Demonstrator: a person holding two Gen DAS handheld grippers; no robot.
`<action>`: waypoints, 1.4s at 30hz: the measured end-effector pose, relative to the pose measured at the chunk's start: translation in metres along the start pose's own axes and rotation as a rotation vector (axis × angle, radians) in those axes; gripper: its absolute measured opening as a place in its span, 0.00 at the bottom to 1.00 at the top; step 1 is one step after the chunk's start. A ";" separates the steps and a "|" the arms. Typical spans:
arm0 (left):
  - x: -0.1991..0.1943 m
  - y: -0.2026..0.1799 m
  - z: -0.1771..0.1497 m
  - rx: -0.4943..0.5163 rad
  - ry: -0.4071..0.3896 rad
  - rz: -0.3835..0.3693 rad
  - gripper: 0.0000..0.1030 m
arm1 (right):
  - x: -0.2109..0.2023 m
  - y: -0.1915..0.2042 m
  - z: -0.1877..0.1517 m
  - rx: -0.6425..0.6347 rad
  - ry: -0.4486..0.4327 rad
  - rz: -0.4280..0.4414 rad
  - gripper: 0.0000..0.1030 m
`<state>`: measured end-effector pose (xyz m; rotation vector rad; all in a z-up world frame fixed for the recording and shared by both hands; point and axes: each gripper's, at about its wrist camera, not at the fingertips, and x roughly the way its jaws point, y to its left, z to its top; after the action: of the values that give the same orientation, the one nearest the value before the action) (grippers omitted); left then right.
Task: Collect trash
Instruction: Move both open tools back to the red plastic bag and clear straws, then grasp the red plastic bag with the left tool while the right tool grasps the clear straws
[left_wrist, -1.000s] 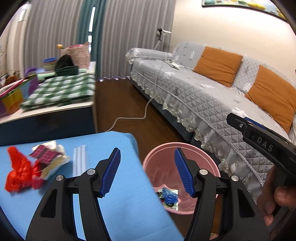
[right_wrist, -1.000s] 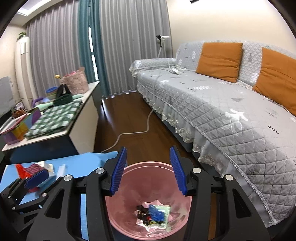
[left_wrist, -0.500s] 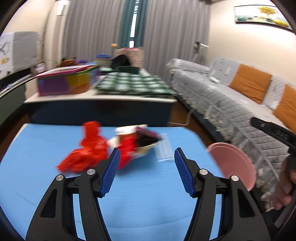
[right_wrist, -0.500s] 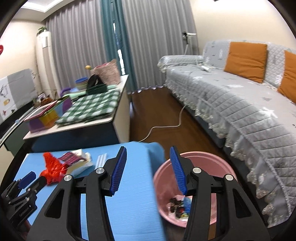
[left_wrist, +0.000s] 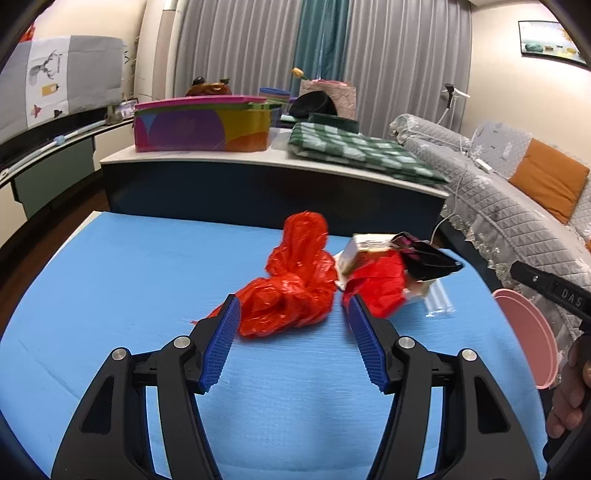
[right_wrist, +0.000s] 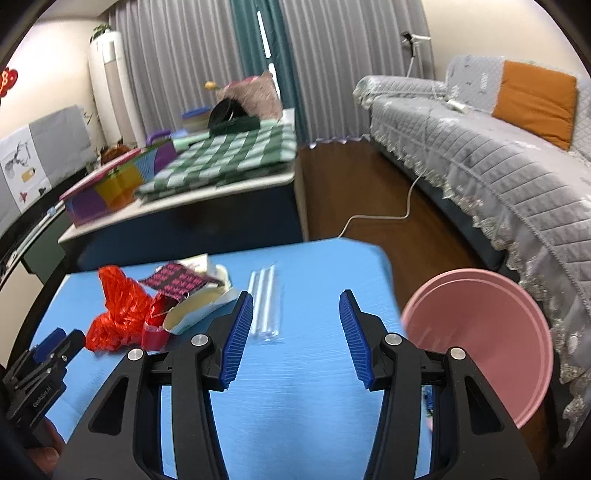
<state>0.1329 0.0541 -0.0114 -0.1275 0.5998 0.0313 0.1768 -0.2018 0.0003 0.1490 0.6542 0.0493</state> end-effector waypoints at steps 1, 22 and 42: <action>0.003 0.001 0.000 -0.001 0.005 0.004 0.62 | 0.006 0.002 -0.001 -0.002 0.009 0.002 0.48; 0.071 0.018 0.008 -0.072 0.122 0.031 0.73 | 0.094 0.024 -0.012 -0.047 0.166 -0.020 0.48; 0.043 0.005 0.016 -0.045 0.085 0.020 0.45 | 0.051 0.019 0.004 -0.037 0.086 -0.003 0.05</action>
<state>0.1768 0.0611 -0.0233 -0.1668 0.6857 0.0587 0.2198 -0.1789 -0.0245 0.1105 0.7390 0.0652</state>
